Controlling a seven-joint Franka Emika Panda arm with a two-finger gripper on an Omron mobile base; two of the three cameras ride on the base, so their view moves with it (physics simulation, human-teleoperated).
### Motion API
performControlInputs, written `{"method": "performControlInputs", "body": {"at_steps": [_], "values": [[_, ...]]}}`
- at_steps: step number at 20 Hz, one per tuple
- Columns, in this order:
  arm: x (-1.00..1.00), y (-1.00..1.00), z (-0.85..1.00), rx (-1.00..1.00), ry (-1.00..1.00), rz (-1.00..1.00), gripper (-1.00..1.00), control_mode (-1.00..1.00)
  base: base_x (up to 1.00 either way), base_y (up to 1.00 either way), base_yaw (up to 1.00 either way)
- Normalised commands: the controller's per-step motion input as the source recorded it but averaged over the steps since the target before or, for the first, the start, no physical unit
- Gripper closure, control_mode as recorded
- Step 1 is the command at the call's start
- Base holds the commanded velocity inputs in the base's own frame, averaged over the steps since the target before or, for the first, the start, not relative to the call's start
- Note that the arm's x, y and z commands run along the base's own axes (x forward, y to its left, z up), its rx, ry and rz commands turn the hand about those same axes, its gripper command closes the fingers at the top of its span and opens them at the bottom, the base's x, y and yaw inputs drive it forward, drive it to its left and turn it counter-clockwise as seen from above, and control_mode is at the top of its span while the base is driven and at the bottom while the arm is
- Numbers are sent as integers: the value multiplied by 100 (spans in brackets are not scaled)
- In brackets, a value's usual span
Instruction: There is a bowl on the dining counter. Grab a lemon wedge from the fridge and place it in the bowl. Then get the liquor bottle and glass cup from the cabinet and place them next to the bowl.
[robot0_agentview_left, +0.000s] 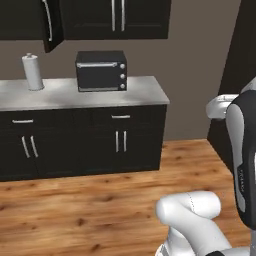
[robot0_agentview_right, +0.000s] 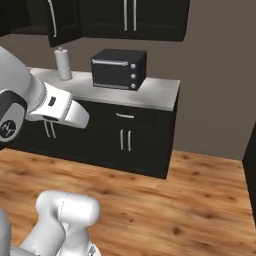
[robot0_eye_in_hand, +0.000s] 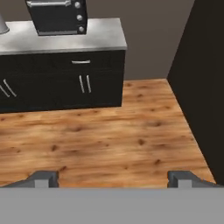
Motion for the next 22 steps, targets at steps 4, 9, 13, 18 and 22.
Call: {"method": "performControlInputs", "body": {"at_steps": [4,9,13,18,22], "values": [[0,0,0,0,0,0,-100,100,91,100,0],[0,0,0,0,0,0,-100,100,63,100,-2],[0,0,0,0,0,0,-100,100,24,100,-11],[0,0,0,0,0,0,-100,100,8,100,-21],[0,0,0,0,0,0,-100,100,22,100,-25]]}}
